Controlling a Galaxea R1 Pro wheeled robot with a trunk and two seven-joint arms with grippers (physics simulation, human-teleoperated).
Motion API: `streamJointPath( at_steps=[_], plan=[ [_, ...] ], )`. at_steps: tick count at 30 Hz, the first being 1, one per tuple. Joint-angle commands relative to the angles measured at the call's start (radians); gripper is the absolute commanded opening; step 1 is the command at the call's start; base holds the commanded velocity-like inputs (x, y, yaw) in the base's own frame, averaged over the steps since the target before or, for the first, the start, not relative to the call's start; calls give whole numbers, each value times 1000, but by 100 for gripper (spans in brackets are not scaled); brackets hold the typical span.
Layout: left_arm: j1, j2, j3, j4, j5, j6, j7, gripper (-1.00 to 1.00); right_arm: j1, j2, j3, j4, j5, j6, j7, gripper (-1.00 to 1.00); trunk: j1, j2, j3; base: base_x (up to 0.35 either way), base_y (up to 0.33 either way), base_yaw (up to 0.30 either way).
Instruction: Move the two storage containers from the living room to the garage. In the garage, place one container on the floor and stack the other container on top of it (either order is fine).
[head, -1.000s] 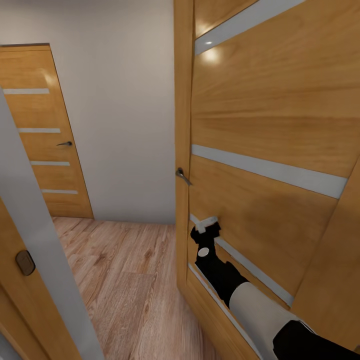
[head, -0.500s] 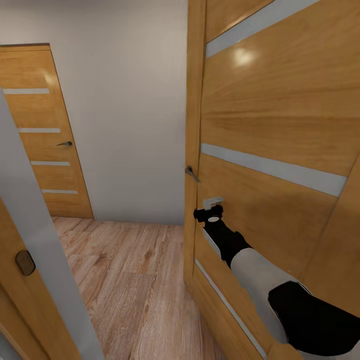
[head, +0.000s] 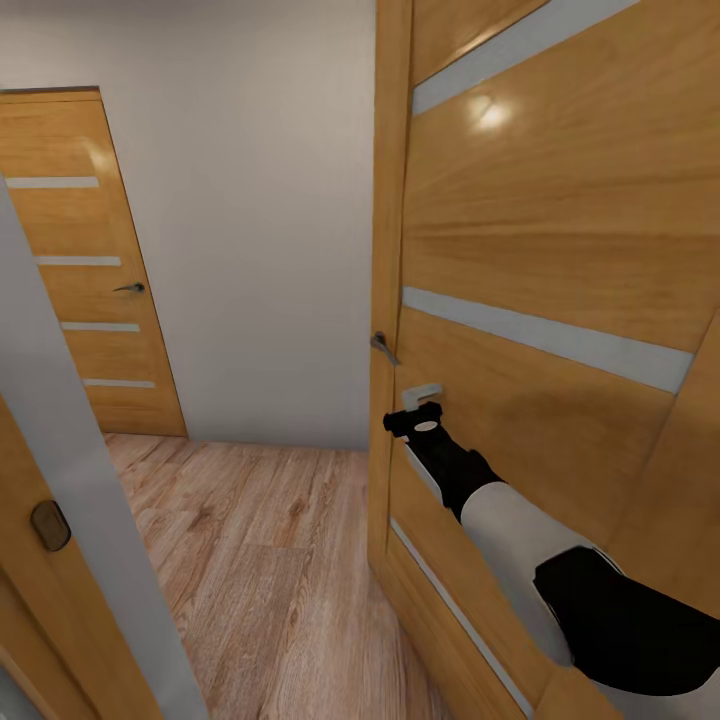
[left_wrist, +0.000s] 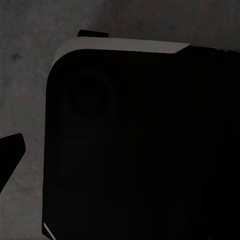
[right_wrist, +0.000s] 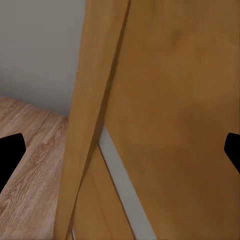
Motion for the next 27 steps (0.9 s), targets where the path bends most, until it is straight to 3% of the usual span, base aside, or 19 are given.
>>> streamJointPath(
  at_steps=[1,27],
  plan=[
    [0,0,1,1,10,-3,0,100,-1,0,5,-1,-1,7,-6,100,0,-1,-1,0,0,0],
    [0,-14,0,1,10,-3,0,100,-1,0,4,13,7,6,-16,100,0,-1,-1,11,-11,0]
  ],
)
